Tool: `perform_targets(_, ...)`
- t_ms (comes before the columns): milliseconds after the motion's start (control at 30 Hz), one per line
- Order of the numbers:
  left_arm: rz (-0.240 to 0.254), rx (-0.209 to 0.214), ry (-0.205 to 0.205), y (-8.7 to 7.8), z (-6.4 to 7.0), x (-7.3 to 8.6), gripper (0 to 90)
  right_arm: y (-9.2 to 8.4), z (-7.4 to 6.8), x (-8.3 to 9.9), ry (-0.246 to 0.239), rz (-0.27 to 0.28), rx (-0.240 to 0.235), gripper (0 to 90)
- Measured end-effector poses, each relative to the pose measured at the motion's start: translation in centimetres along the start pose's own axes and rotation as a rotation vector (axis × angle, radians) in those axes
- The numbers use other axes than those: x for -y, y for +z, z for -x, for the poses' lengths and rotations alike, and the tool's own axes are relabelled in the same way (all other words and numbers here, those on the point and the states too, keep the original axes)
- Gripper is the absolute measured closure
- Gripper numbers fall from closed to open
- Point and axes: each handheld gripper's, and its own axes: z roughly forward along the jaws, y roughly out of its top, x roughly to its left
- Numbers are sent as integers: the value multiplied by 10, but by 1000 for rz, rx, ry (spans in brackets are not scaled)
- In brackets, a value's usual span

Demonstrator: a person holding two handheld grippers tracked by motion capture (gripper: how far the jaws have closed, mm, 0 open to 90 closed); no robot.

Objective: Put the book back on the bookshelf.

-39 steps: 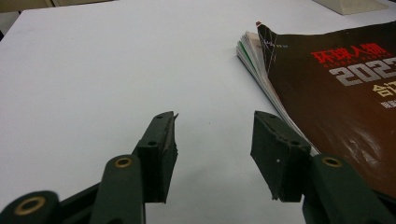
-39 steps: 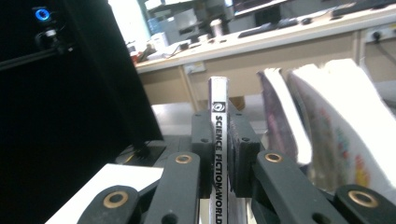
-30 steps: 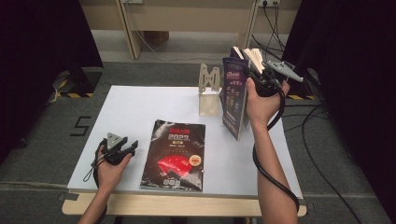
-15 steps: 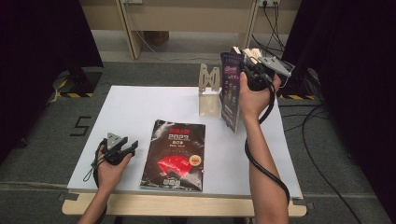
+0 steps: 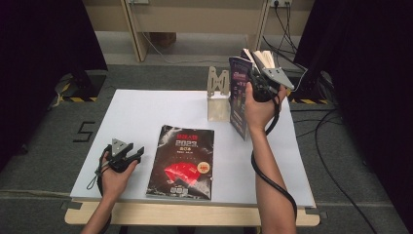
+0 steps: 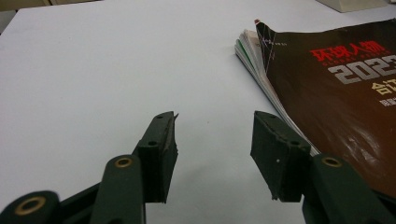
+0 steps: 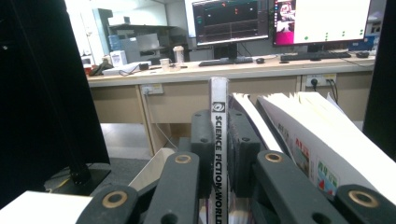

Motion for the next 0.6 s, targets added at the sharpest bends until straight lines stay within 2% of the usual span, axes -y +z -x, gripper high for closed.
perform_targets(100, 4, 1, 0, -1, 0, 0, 494, -13, -3, 7, -21, 9, -10, 833)
perform_targets(300, 1, -2, 12, -1, 1, 0, 494, -41, 0, 19, -22, 11, -12, 831)
perform_targets(600, -1, -2, 9, -1, 1, 0, 494, -74, 3, 35, -87, -5, -13, 827)
